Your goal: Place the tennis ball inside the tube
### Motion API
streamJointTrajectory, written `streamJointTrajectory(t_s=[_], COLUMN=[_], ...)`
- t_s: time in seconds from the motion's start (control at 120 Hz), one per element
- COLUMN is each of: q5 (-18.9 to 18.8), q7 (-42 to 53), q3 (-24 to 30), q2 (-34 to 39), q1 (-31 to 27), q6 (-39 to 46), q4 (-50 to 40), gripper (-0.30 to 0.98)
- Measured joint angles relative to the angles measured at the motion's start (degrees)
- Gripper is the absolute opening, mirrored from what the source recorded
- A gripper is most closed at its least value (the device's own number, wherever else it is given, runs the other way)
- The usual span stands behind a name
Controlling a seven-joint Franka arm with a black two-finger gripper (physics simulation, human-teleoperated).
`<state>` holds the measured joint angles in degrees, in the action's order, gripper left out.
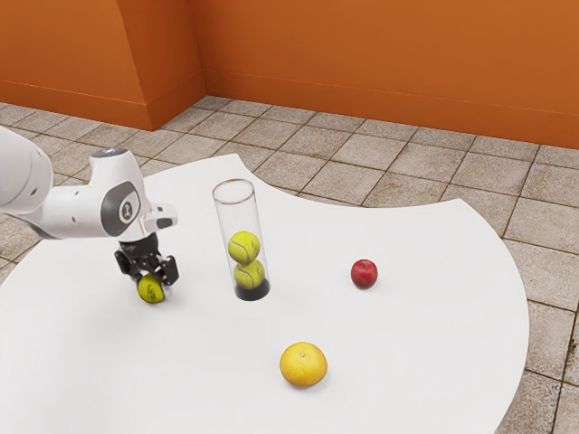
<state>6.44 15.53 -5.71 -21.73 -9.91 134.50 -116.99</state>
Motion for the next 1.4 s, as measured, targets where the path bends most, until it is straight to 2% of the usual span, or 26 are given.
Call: streamJointTrajectory(t_s=[0.15,0.392,0.475,0.667,0.883,1.092,1.4], q5=[0.0,-0.1,-0.1,-0.8,-1.2,-1.3,-1.5], q7=[0.1,0.1,0.1,-0.2,-0.5,-0.8,-1.1], q3=[0.0,0.1,0.2,2.3,7.3,10.0,9.8], q2=[-0.3,0.7,3.6,13.3,17.4,15.9,6.6], q1=[0.0,0.3,0.4,0.4,0.4,1.9,5.9], q6=[-0.6,-1.7,-3.0,-10.5,-24.5,-33.7,-37.3], q4=[0.1,0.1,-0.1,1.3,14.2,23.0,33.3], gripper=[0.44,0.42,0.38,0.33,0.30,0.30,0.28])
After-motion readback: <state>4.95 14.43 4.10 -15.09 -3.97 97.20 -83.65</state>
